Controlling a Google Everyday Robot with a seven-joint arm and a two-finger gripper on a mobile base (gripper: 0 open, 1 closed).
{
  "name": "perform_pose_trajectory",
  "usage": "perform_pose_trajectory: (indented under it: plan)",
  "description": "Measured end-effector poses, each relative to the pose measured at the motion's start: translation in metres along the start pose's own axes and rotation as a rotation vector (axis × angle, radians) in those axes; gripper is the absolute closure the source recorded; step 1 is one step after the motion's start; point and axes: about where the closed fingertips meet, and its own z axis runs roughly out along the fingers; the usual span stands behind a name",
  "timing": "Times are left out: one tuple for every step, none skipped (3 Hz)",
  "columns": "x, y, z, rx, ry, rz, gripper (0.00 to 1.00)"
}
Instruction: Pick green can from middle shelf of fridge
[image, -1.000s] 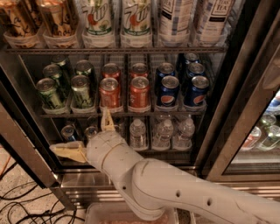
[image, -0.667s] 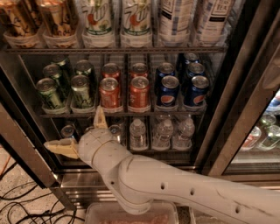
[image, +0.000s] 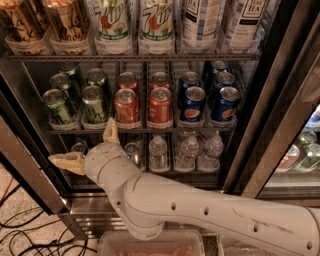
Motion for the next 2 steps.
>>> perform_pose_trajectory:
  plan:
    - [0.002, 0.0, 0.001, 0.008, -0.006, 0.013, 0.0]
    - [0.001, -0.001, 0.02, 0.014, -0.042, 0.02, 0.0]
